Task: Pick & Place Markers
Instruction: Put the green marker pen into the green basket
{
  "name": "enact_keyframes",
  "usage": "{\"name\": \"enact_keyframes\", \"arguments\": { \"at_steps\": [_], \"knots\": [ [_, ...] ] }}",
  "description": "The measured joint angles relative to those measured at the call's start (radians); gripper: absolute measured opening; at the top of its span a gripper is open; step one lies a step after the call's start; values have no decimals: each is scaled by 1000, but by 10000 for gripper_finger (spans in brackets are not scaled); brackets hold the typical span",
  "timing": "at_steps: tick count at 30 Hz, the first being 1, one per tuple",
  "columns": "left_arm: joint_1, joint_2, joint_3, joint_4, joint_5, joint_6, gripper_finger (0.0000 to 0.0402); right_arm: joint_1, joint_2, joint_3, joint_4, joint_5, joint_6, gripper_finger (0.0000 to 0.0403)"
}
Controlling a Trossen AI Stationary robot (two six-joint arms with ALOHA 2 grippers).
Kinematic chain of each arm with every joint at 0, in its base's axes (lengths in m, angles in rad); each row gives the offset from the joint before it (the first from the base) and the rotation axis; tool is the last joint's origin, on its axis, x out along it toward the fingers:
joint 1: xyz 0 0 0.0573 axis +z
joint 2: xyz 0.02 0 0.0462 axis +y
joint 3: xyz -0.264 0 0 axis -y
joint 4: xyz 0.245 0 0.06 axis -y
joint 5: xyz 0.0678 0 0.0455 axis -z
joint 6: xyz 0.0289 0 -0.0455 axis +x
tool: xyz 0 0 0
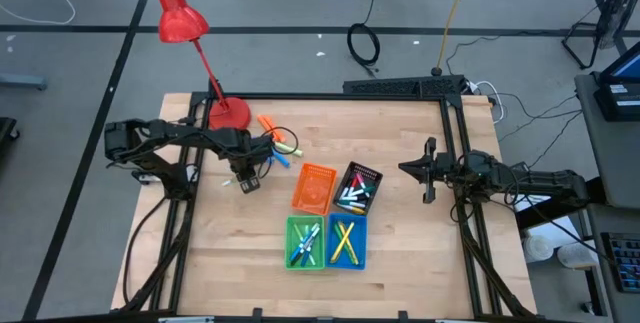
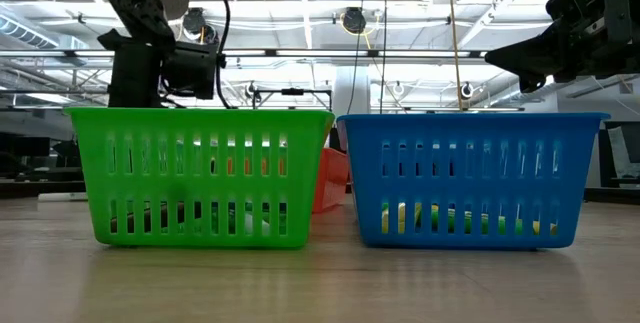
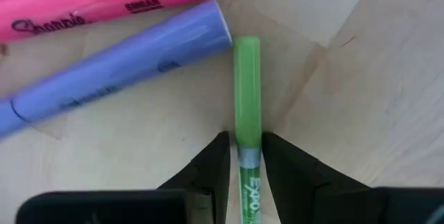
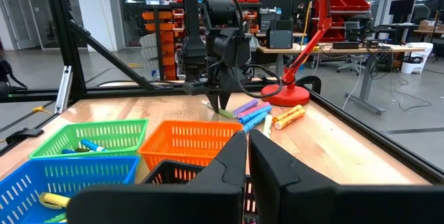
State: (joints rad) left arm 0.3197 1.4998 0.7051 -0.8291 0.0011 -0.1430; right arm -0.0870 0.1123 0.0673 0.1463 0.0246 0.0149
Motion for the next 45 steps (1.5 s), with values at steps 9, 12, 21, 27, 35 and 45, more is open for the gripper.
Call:
{"name": "enact_keyframes", "arguments": {
  "at_steps": [9, 12, 21, 27, 35, 45],
  "knots": [
    [-16, 1, -6, 17, -1, -241, 93, 0, 0, 0, 0, 0, 0, 8],
    [-39, 1, -6, -5, -7, -325, 93, 0, 0, 0, 0, 0, 0, 8],
    [-93, 3, -8, -68, 42, -355, 92, 0, 0, 0, 0, 0, 0, 8],
    [-95, 4, -8, -103, 79, -393, 92, 0, 0, 0, 0, 0, 0, 8],
    [-99, 3, -9, -52, 38, -377, 92, 0, 0, 0, 0, 0, 0, 8],
    [-139, 3, -11, 4, -3, -387, 62, 0, 0, 0, 0, 0, 0, 8]
  ]
}}
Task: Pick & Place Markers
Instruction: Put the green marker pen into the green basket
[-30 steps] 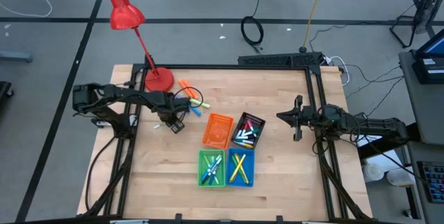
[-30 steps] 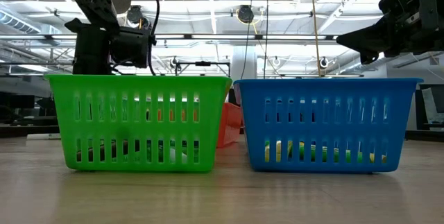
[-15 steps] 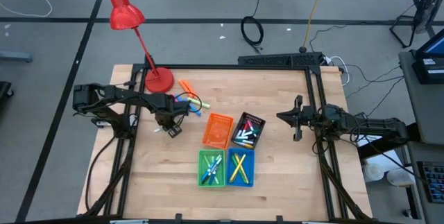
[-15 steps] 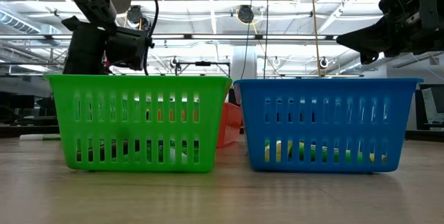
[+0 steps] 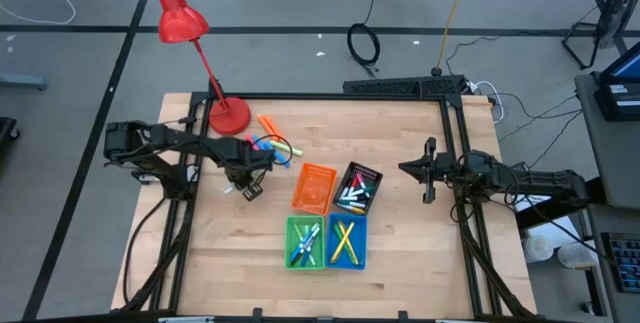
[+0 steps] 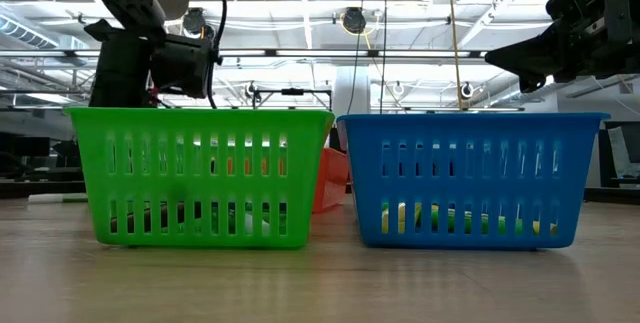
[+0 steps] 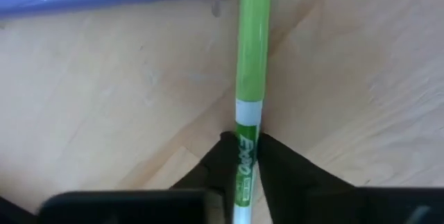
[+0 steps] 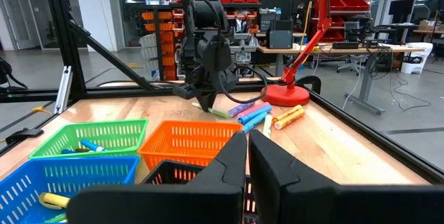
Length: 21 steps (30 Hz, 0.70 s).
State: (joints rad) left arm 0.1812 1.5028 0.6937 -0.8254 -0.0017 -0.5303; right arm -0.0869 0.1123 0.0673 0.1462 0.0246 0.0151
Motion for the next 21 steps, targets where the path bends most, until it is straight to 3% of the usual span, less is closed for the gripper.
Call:
{"name": "enact_keyframes", "arguments": {
  "at_steps": [3, 12, 21],
  "knots": [
    [-13, -1, 0, 0, -12, -7, 25, 0, 0, 0, 0, 0, 0, 8],
    [-123, -9, 13, -3, -116, -78, 27, 0, 0, 0, 0, 0, 0, 8],
    [-358, -85, 138, 149, -174, -123, 25, 0, 0, 0, 0, 0, 0, 9]
  ]
}}
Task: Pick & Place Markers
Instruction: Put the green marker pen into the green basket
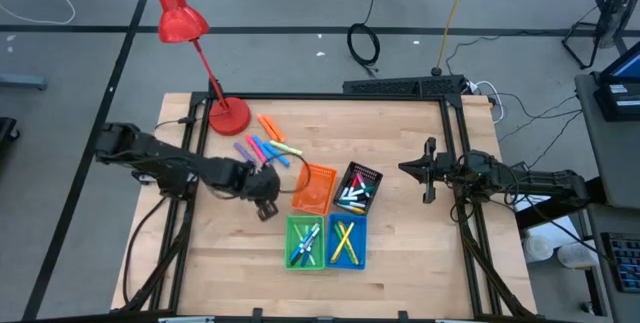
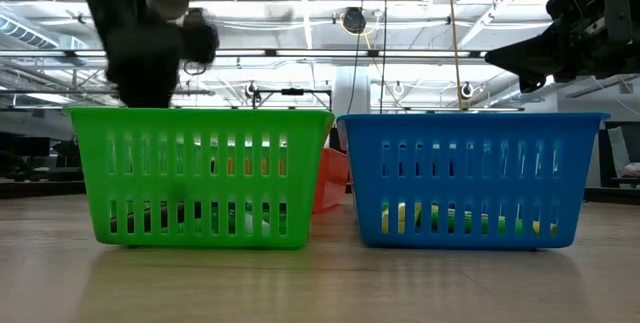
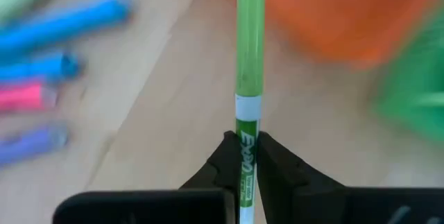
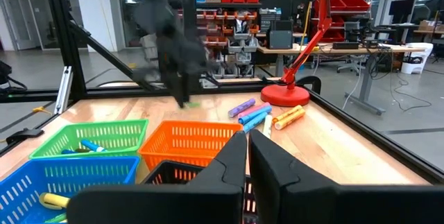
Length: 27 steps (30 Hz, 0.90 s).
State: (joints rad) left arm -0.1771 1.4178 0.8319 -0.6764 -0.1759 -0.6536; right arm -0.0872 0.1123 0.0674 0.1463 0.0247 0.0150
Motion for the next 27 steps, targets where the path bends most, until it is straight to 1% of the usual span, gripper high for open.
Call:
{"name": "enact_keyframes", "arguments": {
  "at_steps": [4, 5, 8, 12, 15, 17, 20, 23, 25, 27],
  "knots": [
    [-126, 5, 95, -1, -95, 1, 25, 0, 0, 0, 6, 0, 0, 8],
    [-155, 5, 118, 23, -118, 1, 25, 0, 0, 0, 2, 0, 0, 8],
    [-216, 14, 150, 213, -145, 31, 25, 0, 0, 0, 2, 0, 0, 8],
    [-273, 55, 147, 465, -135, 159, 25, 0, 0, 0, 2, 0, 0, 8],
    [-304, 97, 142, 508, -131, 191, 25, 0, 0, 0, 1, 0, 0, 8],
    [-308, 137, 144, 540, -129, 170, 25, 0, 0, 0, 4, 0, 0, 8],
    [-303, 192, 142, 564, -121, 92, 25, 0, 1, 0, 0, 0, 0, 8],
    [-287, 240, 143, 592, -60, 13, 27, 0, 5, 0, 5, 0, 0, 9],
    [-275, 266, 143, 625, -15, -39, 37, 0, 8, 0, 2, 0, 0, 8],
    [-262, 277, 143, 621, 14, -72, 44, 0, 12, 0, 2, 0, 0, 8]
  ]
}}
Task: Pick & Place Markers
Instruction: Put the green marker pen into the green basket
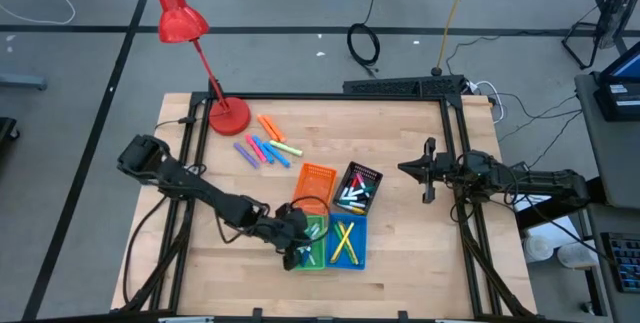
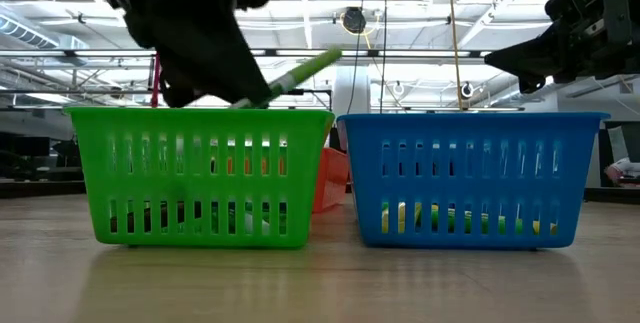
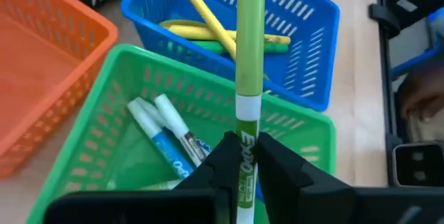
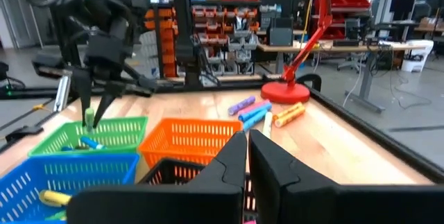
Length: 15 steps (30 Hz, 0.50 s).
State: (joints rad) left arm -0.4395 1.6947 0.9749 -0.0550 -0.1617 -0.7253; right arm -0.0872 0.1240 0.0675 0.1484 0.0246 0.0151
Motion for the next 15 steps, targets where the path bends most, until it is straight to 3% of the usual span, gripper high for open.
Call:
{"name": "enact_keyframes", "arguments": {
  "at_steps": [15],
  "knots": [
    [41, 6, 0, 6, 91, 32, 73, 0, 4, 0, -2, 0, 0, 8]
  ]
}}
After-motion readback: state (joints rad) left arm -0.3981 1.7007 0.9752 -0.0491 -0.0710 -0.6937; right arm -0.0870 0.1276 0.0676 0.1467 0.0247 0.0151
